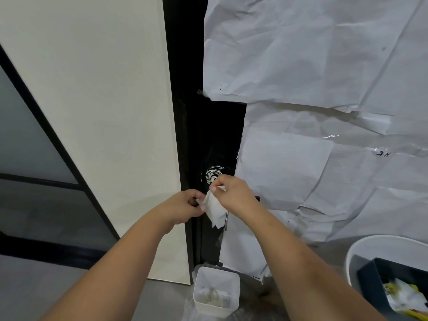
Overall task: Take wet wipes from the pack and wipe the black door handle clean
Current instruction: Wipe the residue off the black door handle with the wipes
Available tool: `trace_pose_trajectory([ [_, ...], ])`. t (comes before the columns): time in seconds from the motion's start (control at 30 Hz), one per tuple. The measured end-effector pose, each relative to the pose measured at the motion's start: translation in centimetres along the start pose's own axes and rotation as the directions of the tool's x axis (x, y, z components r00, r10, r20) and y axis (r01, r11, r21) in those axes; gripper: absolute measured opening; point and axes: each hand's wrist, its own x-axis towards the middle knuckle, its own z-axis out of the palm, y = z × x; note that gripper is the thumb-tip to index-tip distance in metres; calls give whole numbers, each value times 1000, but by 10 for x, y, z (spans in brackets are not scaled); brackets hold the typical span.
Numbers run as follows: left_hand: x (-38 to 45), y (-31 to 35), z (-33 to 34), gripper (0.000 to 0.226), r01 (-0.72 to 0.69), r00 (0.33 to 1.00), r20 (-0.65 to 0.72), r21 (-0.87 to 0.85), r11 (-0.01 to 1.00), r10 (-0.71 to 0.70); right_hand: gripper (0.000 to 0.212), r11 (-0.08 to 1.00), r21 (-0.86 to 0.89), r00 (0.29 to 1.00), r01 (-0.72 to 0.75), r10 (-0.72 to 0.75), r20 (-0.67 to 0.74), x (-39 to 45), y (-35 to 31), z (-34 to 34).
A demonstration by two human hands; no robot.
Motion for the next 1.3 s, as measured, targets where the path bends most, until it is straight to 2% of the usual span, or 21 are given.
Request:
trace_pose_trajectory([
  [0.07, 2, 1, 3, 4, 10, 999, -50, -93, 996, -15, 10, 1000, 4, 1000, 21, -21, 6, 2, 0, 1],
  [0.2, 9, 2, 10, 8, 30, 980, -183, -273, 961, -83, 11, 999, -14, 999, 39, -39, 3, 8, 2, -2],
  [0.3, 17, 6, 18, 11, -38, 958, -269, -459, 888, -98, 16, 999, 15, 996, 46, -45, -77, 10, 3, -9],
  [0.37, 20, 12, 26, 10, -101, 956, -286, -541, 835, -69, 19, 998, -54, 986, 30, -38, -159, 11, 9, -15],
  [0.43, 25, 13, 34, 19, -141, 948, -314, -534, 833, -41, 21, 951, -309, 979, 19, -80, -186, 10, 20, -22],
  [0.5, 30, 13, 43, 41, -139, 934, -351, -529, 837, -67, 25, 816, -578, 993, 7, -75, -94, 8, 29, -24],
  [0.57, 36, 11, 51, 54, -111, 909, -397, -527, 842, -128, 28, 688, -725, 999, 12, -31, -13, 5, 37, -21],
  [0.6, 38, 10, 56, 51, -109, 898, -416, -528, 842, -145, 28, 659, -751, 1000, 21, -23, 8, 3, 42, -19],
  [0.73, 44, 12, 68, 23, -146, 813, -552, -500, 854, -184, 30, 718, -691, 996, 83, -67, 50, -2, 65, -7],
  [0.9, 54, 25, 66, 19, -114, 733, -654, -391, 913, -189, 32, 791, -602, 994, 107, -104, 40, -5, 76, -1],
  [1.1, 61, 31, 61, 20, -105, 739, -656, -335, 936, -152, 49, 832, -547, 995, 97, -63, 81, -6, 73, -6],
  [1.2, 57, 25, 61, 22, -116, 768, -637, -241, 964, -67, 49, 838, -538, 995, 93, -57, 84, -5, 73, -6],
  [1.3, 52, 22, 65, 34, -108, 764, -645, -155, 982, -18, 46, 827, -555, 995, 95, -67, 70, -4, 74, -3],
])
